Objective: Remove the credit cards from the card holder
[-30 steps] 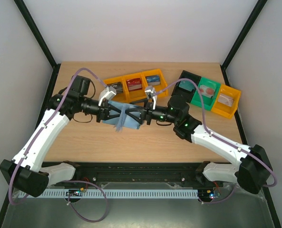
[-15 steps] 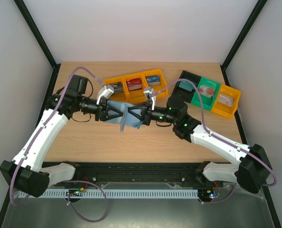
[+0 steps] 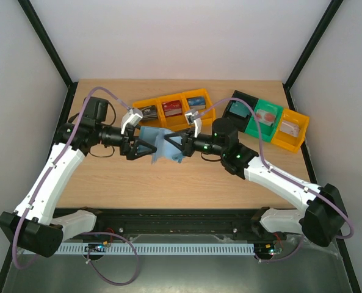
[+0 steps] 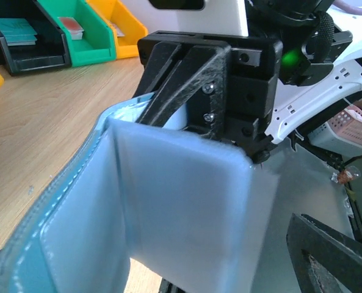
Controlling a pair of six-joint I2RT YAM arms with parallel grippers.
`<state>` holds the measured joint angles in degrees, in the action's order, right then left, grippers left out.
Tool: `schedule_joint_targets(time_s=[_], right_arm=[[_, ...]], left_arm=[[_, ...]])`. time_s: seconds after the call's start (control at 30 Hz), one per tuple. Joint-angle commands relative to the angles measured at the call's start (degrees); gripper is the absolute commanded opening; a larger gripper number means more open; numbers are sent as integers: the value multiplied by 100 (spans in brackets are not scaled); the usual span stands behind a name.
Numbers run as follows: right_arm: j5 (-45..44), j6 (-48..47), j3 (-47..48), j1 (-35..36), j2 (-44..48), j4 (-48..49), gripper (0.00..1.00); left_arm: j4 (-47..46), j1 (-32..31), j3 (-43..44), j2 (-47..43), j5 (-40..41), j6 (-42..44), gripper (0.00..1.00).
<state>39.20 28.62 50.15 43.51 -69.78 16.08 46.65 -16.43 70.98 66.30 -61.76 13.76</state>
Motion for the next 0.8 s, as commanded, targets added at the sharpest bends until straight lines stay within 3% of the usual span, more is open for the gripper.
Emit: schedule_joint_targets(time_s=[0.0,0.07,0.2,0.43,0.53,0.57,0.7,0.77], right_arm=[[-184,117,237,-9,-60,-75,2],[-104,143,258,-9,-83,-27,2],[537,137,246,-9,-97,235,2],[915,-140,233,-9,6,280,2],[906,-130,288,-9,-76,235,3],[845,-148,309,-13,-106,176,8],[203,-311,355,-9,-96,-260,47],[-164,-355,332,-5,-72,-434,58]], left_arm=[[-72,-8,-14,-65,-258,48,95],[-168,-14,-89,-65,-169,-55,91],[-346,-16,-198,-41,78,-228,64],[-81,23,-163,-90,-520,98,6],[-54,37,-173,-113,-542,109,2],[-56,41,-194,-117,-540,114,2],[-310,112,-259,-144,-415,-199,2],[-500,178,-276,-151,-315,-443,2]])
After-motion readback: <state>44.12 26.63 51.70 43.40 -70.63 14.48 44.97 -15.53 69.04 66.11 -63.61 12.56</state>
